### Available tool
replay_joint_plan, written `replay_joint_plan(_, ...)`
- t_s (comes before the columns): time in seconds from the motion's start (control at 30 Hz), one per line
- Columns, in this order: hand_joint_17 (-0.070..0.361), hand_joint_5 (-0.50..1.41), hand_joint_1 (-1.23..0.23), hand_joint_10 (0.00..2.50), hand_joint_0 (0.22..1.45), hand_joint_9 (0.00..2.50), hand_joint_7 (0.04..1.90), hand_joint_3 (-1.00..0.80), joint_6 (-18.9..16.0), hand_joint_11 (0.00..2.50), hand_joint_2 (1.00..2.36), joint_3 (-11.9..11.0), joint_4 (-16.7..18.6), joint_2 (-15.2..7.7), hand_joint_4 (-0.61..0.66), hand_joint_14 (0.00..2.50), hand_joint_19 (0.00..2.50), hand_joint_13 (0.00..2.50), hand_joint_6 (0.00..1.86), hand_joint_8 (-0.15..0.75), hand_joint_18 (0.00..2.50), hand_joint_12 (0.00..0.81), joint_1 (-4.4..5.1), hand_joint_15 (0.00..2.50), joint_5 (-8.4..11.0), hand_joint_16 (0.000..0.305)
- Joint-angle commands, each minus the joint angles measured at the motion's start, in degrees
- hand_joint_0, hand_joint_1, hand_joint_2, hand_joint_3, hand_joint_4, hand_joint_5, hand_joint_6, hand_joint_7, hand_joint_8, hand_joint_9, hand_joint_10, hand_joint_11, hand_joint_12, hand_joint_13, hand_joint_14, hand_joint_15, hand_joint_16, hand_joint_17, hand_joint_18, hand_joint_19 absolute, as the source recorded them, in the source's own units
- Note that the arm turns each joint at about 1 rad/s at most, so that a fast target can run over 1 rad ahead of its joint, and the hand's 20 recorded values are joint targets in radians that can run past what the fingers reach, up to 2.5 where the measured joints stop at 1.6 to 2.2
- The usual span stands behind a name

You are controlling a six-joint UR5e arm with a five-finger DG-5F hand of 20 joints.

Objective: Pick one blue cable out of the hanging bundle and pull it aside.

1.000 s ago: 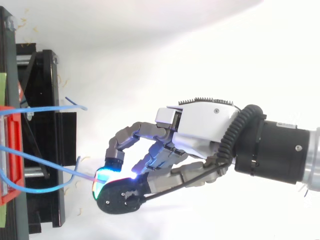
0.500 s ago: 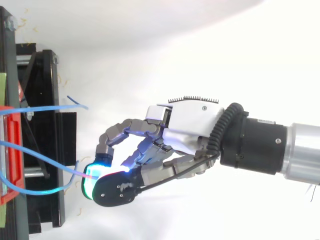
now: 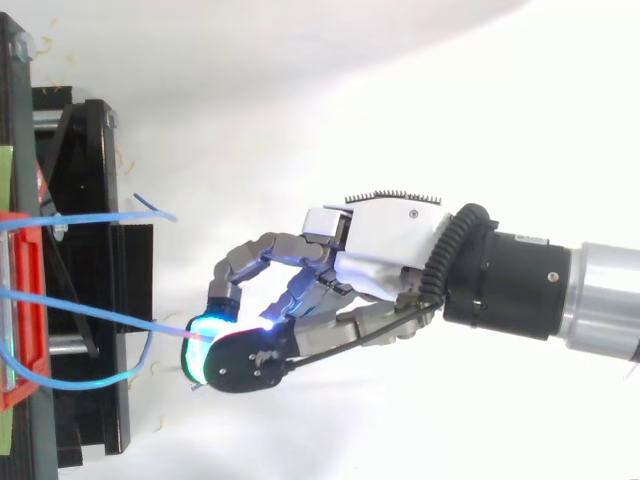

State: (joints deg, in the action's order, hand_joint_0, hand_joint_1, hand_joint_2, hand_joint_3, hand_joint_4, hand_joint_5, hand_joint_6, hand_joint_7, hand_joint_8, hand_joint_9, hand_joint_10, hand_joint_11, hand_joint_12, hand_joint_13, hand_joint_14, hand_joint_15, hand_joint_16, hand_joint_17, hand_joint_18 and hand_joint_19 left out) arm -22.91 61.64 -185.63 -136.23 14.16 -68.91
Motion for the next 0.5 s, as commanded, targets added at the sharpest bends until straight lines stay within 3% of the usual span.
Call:
replay_joint_plan(0.0,0.174,0.0,-0.82,0.0,0.48,0.95,1.1,0.0,0.05,0.03,1.45,2.6,4.31,0.0,-0.12,0.02,0.6,0.8,0.85,0.265,0.64,0.47,0.08,0.43,0.0,0.077)
replay_joint_plan(0.1,0.173,0.0,-0.82,0.0,0.47,0.96,1.1,0.0,0.05,0.04,1.45,4.01,8.97,0.0,-0.12,0.02,0.61,0.81,0.85,0.262,0.64,0.471,-0.1,0.43,-0.17,0.077)
replay_joint_plan(0.2,0.174,0.0,-0.82,0.0,0.47,0.96,1.1,0.0,-0.03,0.04,1.46,4.01,10.55,0.0,-0.12,0.02,0.61,0.81,0.85,0.265,0.64,0.469,-0.1,0.43,-0.26,0.077)
replay_joint_plan(0.47,0.174,0.0,-0.81,0.0,0.47,0.96,1.1,0.0,0.23,0.04,1.47,4.1,10.64,0.0,-0.12,0.02,0.61,0.81,0.85,0.267,0.64,0.47,-0.19,0.44,0.09,0.077)
